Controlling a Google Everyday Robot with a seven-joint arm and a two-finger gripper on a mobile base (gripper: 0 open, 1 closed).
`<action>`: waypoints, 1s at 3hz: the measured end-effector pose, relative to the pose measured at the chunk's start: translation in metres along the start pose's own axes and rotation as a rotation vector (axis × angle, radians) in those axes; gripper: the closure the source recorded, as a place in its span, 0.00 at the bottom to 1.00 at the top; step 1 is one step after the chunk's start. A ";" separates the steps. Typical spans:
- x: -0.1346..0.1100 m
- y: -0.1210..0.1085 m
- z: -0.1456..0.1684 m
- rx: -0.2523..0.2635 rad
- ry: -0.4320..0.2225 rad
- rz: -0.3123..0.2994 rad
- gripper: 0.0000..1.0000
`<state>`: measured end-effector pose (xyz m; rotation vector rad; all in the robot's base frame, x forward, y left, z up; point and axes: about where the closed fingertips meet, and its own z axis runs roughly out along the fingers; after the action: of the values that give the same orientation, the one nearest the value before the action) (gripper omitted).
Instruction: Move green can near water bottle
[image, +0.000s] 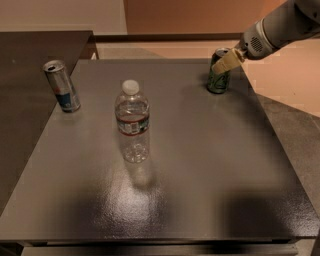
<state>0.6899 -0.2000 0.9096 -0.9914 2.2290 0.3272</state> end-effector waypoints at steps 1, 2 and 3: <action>-0.006 0.011 -0.002 -0.027 -0.023 -0.026 0.87; -0.010 0.033 -0.012 -0.088 -0.058 -0.079 1.00; -0.010 0.066 -0.027 -0.183 -0.099 -0.148 1.00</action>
Offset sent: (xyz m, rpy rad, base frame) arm -0.0540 0.0352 0.0321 0.0875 -0.0539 0.2227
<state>0.6339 -0.1620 0.9333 -1.2029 2.0508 0.5089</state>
